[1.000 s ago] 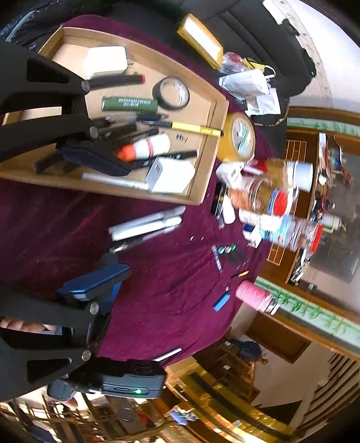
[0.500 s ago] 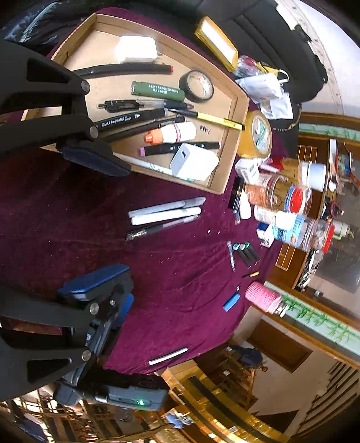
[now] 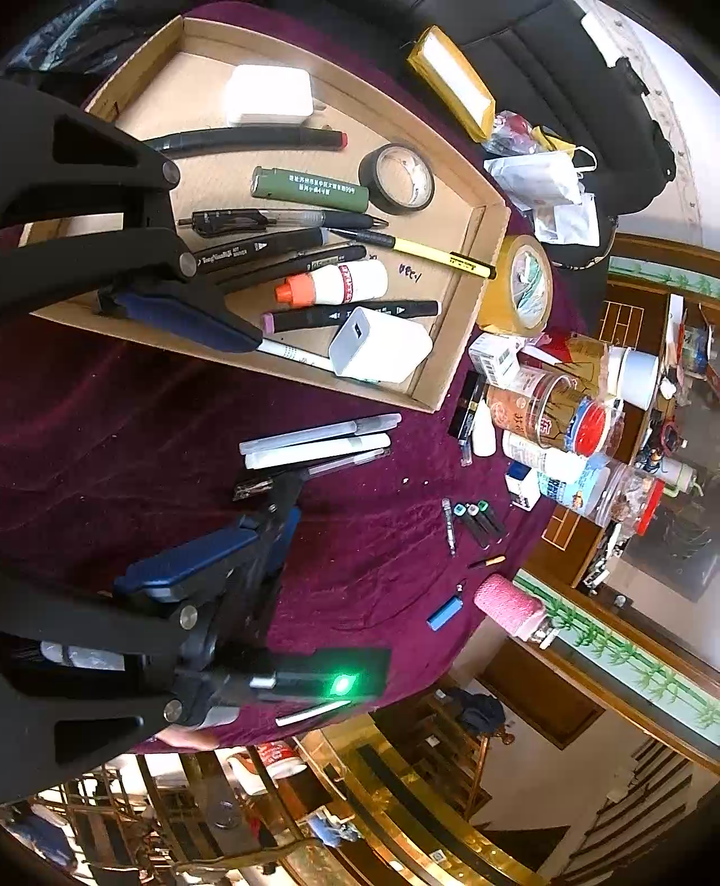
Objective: Organize rigid objects
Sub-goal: 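Grasp the clear gel pen with the right tool while the left tool approaches the white markers, then grasp a white marker with the left tool and lift it, then carry the clear pen and white marker over the tray with both tools, then open both tools to release the pen and marker into the tray, then move both tools back over the cloth toward the remaining pens, then grasp the grey marker with the left tool and lift it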
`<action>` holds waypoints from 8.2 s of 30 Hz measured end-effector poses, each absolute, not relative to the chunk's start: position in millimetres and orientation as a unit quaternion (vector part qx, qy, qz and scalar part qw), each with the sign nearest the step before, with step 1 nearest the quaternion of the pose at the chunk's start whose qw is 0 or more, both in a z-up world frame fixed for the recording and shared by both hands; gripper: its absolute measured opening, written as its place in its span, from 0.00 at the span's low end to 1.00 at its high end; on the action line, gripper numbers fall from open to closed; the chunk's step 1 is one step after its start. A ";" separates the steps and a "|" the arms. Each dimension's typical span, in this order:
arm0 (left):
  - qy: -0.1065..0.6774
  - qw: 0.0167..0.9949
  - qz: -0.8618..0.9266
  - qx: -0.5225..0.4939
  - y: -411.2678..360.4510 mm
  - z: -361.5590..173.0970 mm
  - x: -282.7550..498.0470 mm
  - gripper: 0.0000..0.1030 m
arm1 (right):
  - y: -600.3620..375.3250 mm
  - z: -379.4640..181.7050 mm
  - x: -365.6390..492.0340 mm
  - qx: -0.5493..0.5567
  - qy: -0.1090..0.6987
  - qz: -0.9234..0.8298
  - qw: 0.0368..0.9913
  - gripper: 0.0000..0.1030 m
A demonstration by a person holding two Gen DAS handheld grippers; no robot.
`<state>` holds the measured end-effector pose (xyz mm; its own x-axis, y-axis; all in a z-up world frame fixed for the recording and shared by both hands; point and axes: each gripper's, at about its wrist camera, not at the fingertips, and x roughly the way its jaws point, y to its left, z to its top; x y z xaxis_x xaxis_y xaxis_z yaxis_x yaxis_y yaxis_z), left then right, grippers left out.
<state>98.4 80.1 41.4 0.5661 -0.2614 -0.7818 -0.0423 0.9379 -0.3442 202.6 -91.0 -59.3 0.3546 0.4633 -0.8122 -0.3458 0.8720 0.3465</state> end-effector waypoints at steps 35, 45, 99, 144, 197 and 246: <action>0.566 0.808 -0.105 -0.128 9.7 11.1 220.4 0.63 | -207.4 -44.8 208.7 0.106 0.463 0.115 0.872 0.09; 0.594 0.793 -0.057 -0.121 2.3 -35.3 236.6 0.43 | -197.9 -39.9 206.8 0.084 0.462 0.116 0.875 0.09; 0.530 0.834 -0.086 -0.131 35.6 -12.0 153.3 0.11 | -184.5 -57.4 202.8 0.148 0.471 0.196 0.847 0.09; 0.529 0.815 -0.038 -0.234 206.2 -24.7 87.1 0.12 | 30.0 -34.0 118.2 0.076 0.497 0.302 0.810 0.10; 0.483 0.861 -0.080 -0.137 70.5 27.0 87.9 0.69 | -151.2 -22.1 195.5 0.172 0.448 0.286 0.829 0.58; 0.536 0.831 -0.066 -0.130 22.4 -42.3 171.6 0.13 | -178.3 -56.6 209.5 0.197 0.478 0.193 0.834 0.58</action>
